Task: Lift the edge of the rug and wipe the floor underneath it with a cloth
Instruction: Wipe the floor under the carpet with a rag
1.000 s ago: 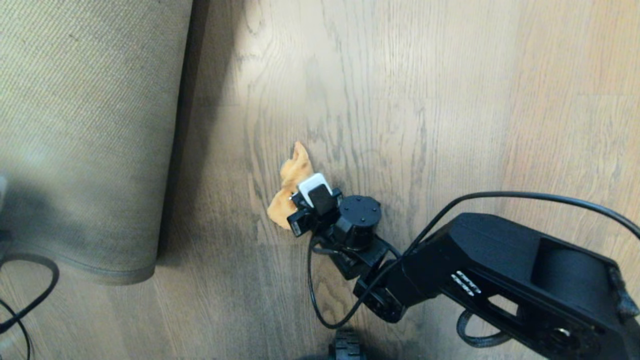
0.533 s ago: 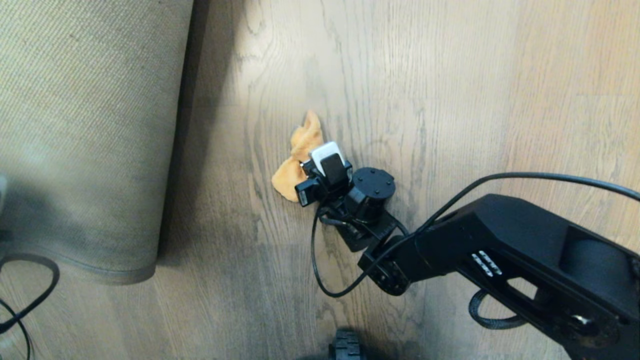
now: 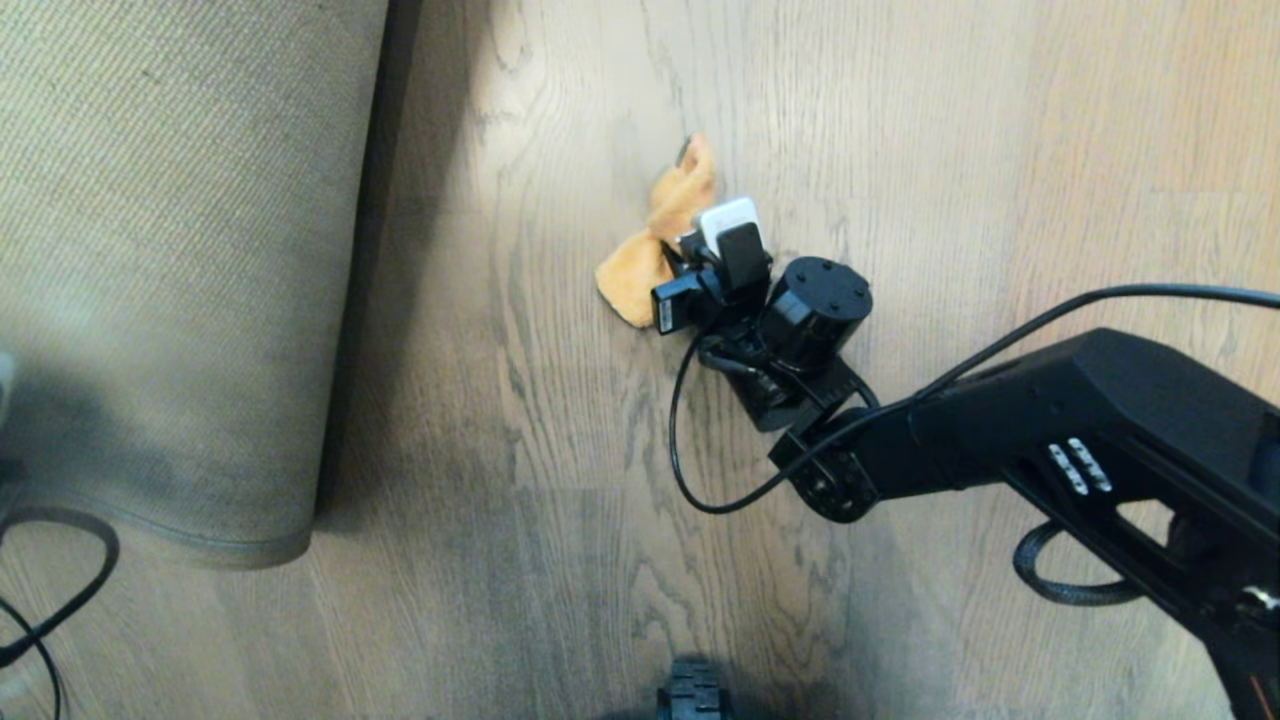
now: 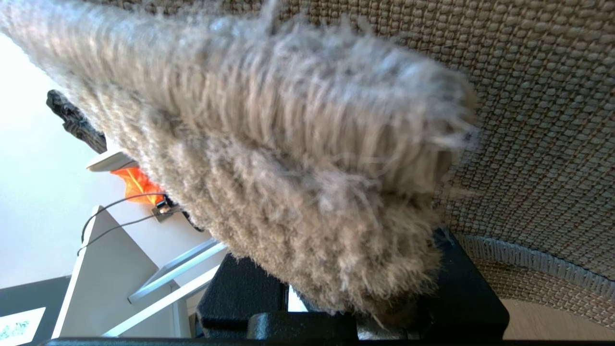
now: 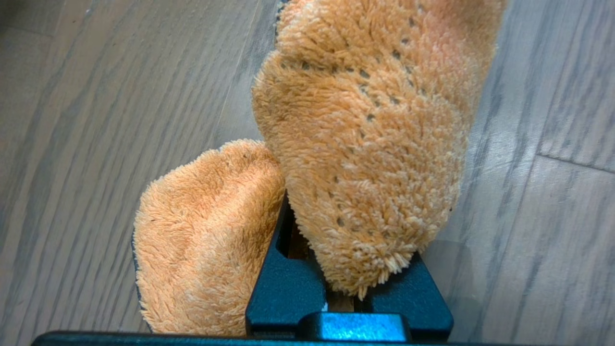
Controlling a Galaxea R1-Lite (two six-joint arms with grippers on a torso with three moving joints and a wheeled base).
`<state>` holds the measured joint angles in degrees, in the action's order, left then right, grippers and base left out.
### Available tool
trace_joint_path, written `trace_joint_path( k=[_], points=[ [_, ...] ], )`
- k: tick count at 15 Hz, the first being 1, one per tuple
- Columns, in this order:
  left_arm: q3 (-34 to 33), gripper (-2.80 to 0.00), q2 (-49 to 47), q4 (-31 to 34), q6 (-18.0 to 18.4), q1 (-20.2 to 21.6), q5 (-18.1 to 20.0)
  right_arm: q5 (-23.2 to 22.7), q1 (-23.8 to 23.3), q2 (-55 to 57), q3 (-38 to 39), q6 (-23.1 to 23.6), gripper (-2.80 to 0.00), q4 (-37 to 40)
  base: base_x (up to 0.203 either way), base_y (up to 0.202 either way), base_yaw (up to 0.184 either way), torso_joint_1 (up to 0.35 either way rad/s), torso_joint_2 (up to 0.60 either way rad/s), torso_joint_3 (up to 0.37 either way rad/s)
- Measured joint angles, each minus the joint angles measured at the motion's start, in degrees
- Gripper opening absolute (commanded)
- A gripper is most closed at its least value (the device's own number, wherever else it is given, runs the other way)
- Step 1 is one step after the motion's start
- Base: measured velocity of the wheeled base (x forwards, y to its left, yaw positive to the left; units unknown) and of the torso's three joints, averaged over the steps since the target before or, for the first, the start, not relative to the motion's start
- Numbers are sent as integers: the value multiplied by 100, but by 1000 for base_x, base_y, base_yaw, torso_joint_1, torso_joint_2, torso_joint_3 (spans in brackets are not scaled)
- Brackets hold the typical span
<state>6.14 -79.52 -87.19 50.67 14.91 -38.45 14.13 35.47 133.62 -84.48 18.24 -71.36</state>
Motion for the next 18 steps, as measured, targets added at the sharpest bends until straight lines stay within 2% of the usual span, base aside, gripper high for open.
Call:
trace_joint_path(
  k=[4,7,14,18],
  points=[
    [-2,-280,0,0,5,0,0,23,92,-57,44,11,-280,52,0,0,0,0,0,0],
    [-9,-280,0,0,2,0,0,76,404,-71,224,12,-280,26,0,0,0,0,0,0],
    [-37,-280,0,-5,5,-4,0,82,1937,2,1225,21,-280,-231,0,0,0,0,0,0],
    [-44,-280,0,-3,2,-15,0,146,2689,166,1475,20,-280,-366,0,0,0,0,0,0]
  ],
)
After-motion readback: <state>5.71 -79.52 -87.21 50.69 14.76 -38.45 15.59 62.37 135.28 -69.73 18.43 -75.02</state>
